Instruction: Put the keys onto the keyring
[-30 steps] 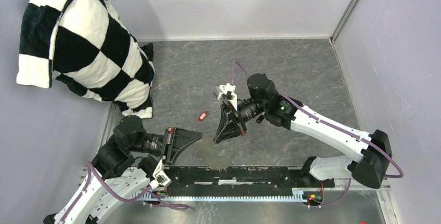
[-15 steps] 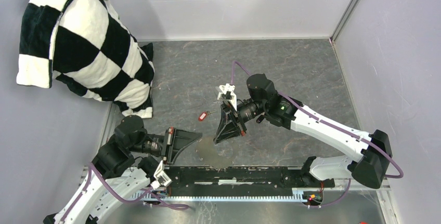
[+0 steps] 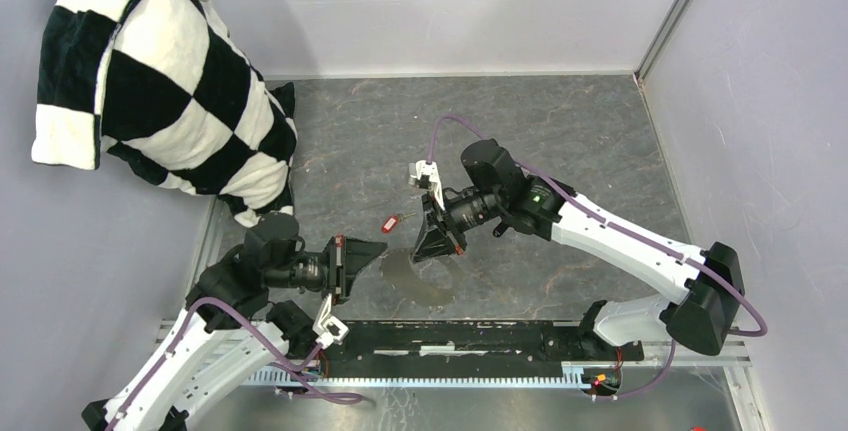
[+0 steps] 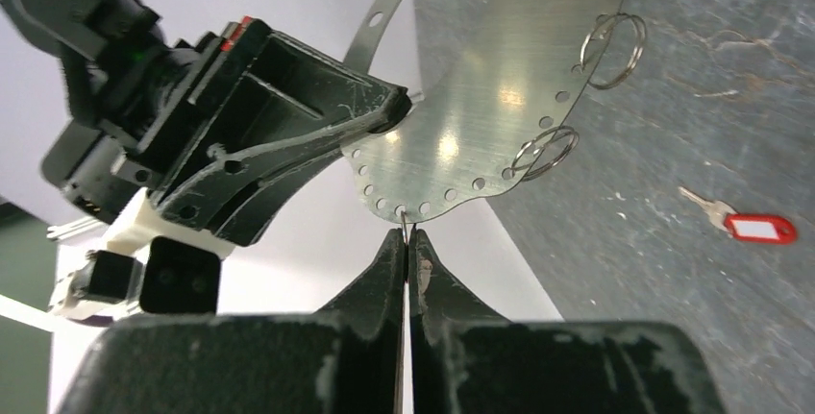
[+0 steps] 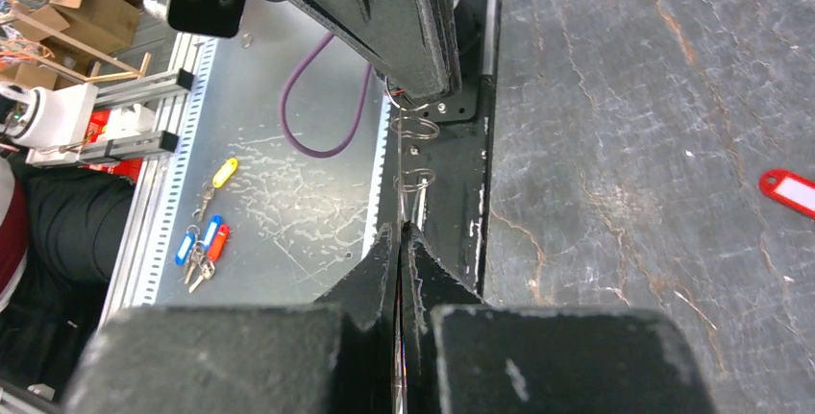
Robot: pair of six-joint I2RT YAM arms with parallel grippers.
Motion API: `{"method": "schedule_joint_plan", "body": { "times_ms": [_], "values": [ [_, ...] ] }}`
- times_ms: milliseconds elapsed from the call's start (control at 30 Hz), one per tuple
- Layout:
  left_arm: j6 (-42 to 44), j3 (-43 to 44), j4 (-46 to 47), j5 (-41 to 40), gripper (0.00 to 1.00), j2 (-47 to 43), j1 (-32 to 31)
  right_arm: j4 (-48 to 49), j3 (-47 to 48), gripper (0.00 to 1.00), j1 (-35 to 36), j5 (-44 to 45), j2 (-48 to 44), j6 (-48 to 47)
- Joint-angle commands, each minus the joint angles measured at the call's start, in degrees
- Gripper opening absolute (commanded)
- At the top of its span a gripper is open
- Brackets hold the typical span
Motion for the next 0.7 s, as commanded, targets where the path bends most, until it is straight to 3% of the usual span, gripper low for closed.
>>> {"method": "schedule_joint_plan", "body": {
  "times_ms": [0,233,400,667],
  "values": [
    [6.65,2.71,-7.37,-4.34,0.02,1.41,0.07,-1.66,3.9,0.0,-0.57,3.62,0.36,-1.57],
    [4.59,5.3,-12.01,-5.07,0.07,3.85,0.07,0.37,3.39,0.0,-0.63,4.07,1.2,-0.66],
    [-4.2,8.94,-13.96,-4.14,0.4,6.23,0.07,0.57,1.95,0.0,-0.63,2.75,0.36,-1.78],
    [-12.19,9.82,-12.22,-0.95,0.6,6.47,0.07,0.12,1.74,0.01,-0.69,-1.38,-0.4,-3.9]
  ]
}}
